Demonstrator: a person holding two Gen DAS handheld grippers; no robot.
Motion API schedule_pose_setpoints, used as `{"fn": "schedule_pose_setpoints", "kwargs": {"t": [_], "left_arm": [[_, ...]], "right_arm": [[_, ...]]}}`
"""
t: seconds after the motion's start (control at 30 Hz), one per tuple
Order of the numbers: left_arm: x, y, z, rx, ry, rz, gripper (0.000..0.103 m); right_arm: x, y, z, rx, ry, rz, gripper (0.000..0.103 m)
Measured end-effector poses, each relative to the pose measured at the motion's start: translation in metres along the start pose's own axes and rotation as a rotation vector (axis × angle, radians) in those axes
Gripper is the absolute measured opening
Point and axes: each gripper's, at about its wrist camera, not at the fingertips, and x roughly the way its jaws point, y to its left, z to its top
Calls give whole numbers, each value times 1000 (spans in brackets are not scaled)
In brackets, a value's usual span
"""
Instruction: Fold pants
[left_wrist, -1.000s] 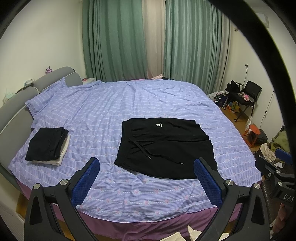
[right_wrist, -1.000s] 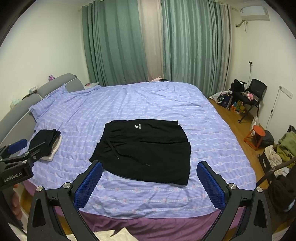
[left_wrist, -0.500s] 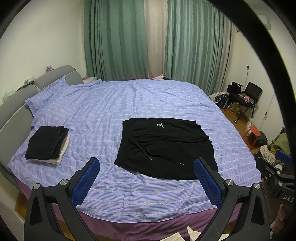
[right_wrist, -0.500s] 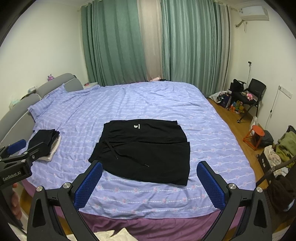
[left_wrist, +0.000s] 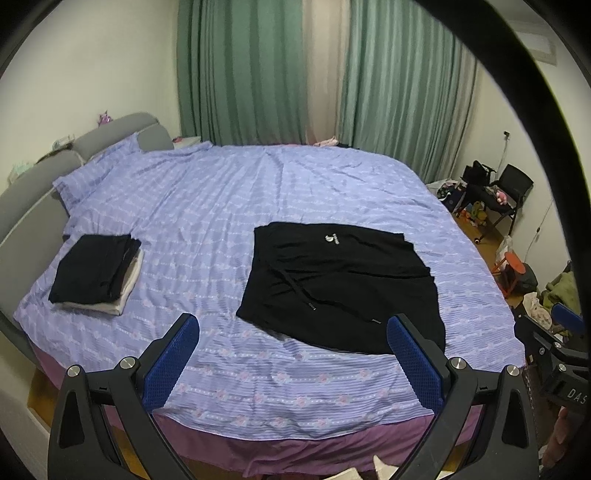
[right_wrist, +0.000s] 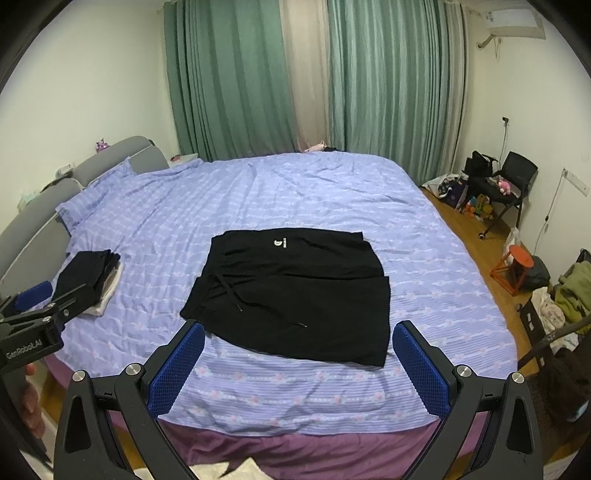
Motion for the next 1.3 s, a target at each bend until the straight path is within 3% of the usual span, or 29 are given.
{"fn": "schedule_pose_setpoints", "kwargs": {"t": [0.2, 0.37, 0.7, 0.9, 1.3], "left_arm": [[45, 36, -1, -59, 67, 21, 103], [103, 52, -3, -33, 115, 50, 103], [241, 62, -26, -44, 252, 6, 103], [319, 66, -57, -81, 360, -9, 102], [405, 65, -85, -194, 493, -119, 92]], "right_arm": [[47, 4, -6, 68, 63, 16, 103], [100, 6, -17, 156, 129, -9, 103], [221, 0, -62, 298, 239, -75, 101], [289, -22, -99, 432, 304, -121, 95], [354, -56, -143, 638, 362, -149, 86]]}}
